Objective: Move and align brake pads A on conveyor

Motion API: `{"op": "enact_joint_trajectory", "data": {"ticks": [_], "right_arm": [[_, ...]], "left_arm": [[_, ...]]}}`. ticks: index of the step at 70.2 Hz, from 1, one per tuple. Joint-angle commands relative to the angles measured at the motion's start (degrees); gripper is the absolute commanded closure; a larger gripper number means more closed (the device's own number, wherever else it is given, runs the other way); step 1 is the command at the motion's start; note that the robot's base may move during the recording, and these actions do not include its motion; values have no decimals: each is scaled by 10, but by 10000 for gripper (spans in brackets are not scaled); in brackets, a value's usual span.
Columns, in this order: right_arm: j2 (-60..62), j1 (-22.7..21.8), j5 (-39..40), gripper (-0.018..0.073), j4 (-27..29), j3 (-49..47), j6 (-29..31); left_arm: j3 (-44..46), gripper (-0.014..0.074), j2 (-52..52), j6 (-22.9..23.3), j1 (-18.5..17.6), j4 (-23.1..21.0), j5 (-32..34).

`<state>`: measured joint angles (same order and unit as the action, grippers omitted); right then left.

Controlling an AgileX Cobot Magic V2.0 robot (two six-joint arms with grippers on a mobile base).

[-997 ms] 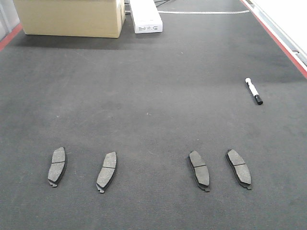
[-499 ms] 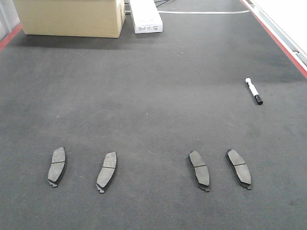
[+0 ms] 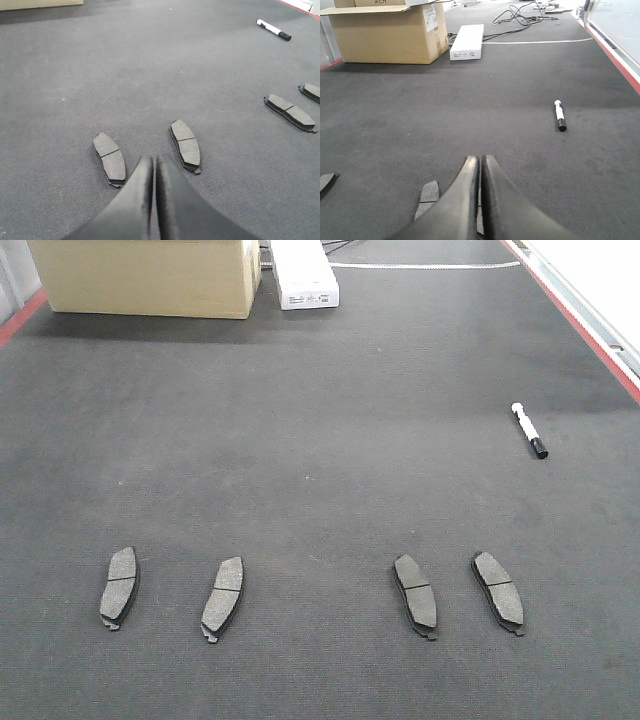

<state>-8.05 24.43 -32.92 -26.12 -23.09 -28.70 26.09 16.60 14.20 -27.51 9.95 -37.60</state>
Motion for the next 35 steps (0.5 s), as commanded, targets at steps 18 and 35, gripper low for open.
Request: {"op": "enact_joint_trajectory", "data": {"ticks": [18,35], "right_arm": [[-7,-2,35,568,-10,-14,5],[-7,-2,35,568,-10,-14,5]], "left_arm": [[15,604,6,6,-3,4,42],[-15,604,4,-11,57,-2,56]]}}
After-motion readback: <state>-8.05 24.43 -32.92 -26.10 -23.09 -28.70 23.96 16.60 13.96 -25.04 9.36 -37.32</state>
